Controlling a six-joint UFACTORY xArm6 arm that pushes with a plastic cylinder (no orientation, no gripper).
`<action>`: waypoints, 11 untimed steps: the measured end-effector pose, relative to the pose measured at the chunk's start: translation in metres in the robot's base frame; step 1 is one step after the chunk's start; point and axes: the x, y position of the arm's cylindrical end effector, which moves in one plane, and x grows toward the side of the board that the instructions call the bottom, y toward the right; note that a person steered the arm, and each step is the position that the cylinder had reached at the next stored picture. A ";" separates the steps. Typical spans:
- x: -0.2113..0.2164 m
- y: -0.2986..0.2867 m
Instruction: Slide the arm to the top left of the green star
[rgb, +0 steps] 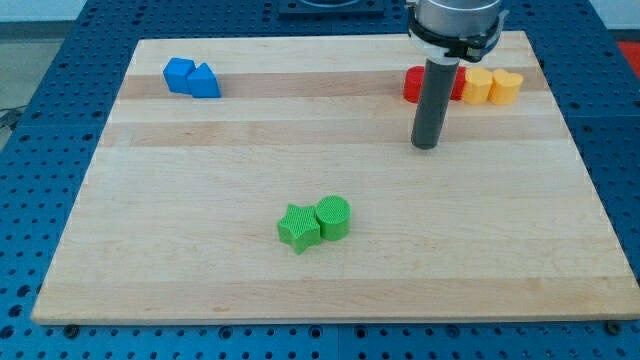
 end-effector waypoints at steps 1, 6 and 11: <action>0.002 0.000; 0.020 -0.165; 0.131 -0.250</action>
